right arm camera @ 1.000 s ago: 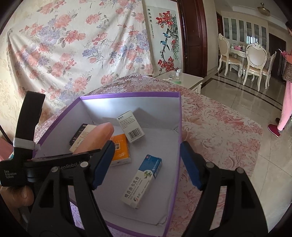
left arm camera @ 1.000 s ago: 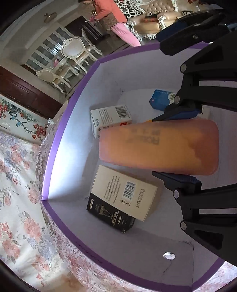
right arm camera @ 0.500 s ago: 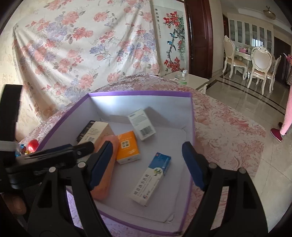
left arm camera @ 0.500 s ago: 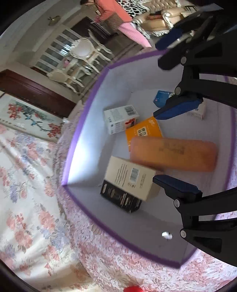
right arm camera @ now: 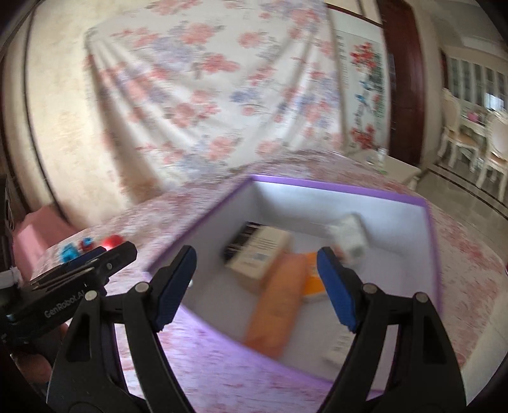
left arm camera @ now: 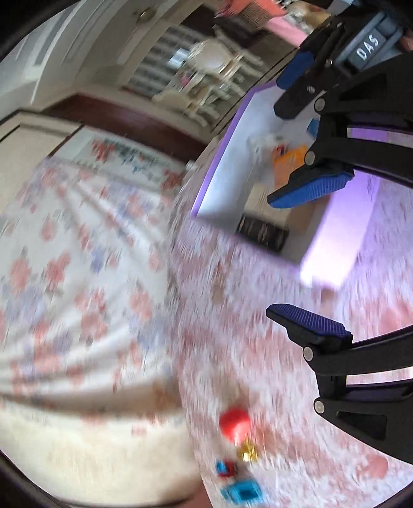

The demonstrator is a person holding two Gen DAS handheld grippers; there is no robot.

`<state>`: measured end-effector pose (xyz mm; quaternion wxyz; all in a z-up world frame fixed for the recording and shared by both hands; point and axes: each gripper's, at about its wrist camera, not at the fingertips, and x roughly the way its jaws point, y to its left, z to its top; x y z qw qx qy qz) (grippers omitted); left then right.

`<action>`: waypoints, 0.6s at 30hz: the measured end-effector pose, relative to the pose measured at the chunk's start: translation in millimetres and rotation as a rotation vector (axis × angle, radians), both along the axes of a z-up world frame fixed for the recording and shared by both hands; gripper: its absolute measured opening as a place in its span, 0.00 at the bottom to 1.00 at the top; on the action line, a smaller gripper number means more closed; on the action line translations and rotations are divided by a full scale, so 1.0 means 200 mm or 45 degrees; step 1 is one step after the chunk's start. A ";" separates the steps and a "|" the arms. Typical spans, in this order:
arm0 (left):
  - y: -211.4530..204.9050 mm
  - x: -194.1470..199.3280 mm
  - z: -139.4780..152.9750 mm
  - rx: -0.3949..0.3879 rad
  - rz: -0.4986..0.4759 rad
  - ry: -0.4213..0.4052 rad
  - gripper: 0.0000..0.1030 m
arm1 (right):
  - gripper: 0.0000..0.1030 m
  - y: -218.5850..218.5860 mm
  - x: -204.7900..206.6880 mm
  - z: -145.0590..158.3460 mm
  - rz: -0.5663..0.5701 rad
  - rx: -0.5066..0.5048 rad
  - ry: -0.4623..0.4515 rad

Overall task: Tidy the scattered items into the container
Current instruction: 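Withdraw both tools from the purple box toward the red ball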

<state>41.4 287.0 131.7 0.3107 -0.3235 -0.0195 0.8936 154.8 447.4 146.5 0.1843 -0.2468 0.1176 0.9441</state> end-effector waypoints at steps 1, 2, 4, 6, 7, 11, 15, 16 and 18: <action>-0.08 -0.01 0.01 0.008 0.042 0.011 0.61 | 0.78 -0.06 -0.03 0.01 0.042 0.009 0.011; -0.16 -0.03 0.01 0.014 0.089 0.019 0.61 | 0.78 -0.12 -0.05 0.02 0.082 0.022 0.025; -0.32 -0.06 0.00 0.025 0.183 0.035 0.62 | 0.80 -0.29 -0.11 0.04 0.173 0.051 0.047; -0.50 -0.11 -0.01 0.031 0.281 0.044 0.64 | 0.83 -0.43 -0.19 0.03 0.252 0.057 0.063; -0.60 -0.14 -0.03 0.028 0.338 0.042 0.67 | 0.86 -0.51 -0.23 0.03 0.290 0.060 0.070; -0.89 -0.27 -0.14 -0.031 0.489 0.033 0.72 | 0.88 -0.78 -0.51 -0.12 0.408 0.026 -0.001; -1.02 -0.43 -0.28 -0.064 0.553 -0.034 0.72 | 0.88 -0.98 -0.83 -0.36 0.483 -0.050 -0.134; -1.05 -0.48 -0.32 -0.072 0.568 -0.052 0.72 | 0.88 -1.00 -0.89 -0.40 0.490 -0.044 -0.161; -1.11 -0.56 -0.39 -0.087 0.599 -0.087 0.72 | 0.88 -1.04 -1.02 -0.49 0.502 -0.034 -0.213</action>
